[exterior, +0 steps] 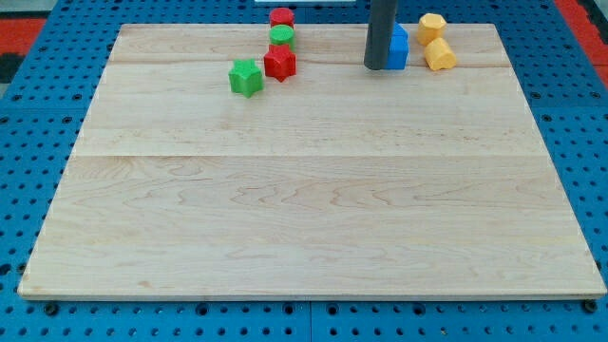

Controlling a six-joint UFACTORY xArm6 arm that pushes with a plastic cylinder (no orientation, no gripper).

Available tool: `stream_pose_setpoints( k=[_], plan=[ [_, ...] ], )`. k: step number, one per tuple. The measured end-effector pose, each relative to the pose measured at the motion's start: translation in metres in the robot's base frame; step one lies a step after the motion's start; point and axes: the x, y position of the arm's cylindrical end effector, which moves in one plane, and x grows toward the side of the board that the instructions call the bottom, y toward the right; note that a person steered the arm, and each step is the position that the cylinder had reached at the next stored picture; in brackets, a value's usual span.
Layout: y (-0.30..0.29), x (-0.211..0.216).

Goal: Move the red circle above the green star

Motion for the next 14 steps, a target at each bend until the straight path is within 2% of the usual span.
stream_pose_setpoints(
  k=[1, 2, 4, 5, 6, 7, 8, 9, 10, 11, 12, 13, 14],
  plan=[
    [-0.004, 0.003],
    [-0.075, 0.042],
    [-0.138, 0.068],
    [-0.212, 0.092],
    [-0.304, 0.086],
    [-0.360, 0.021],
    [-0.323, 0.020],
    [-0.326, 0.146],
    [-0.218, 0.177],
    [-0.113, 0.129],
    [-0.051, 0.034],
    [-0.063, -0.062],
    [-0.073, -0.085]
  ],
)
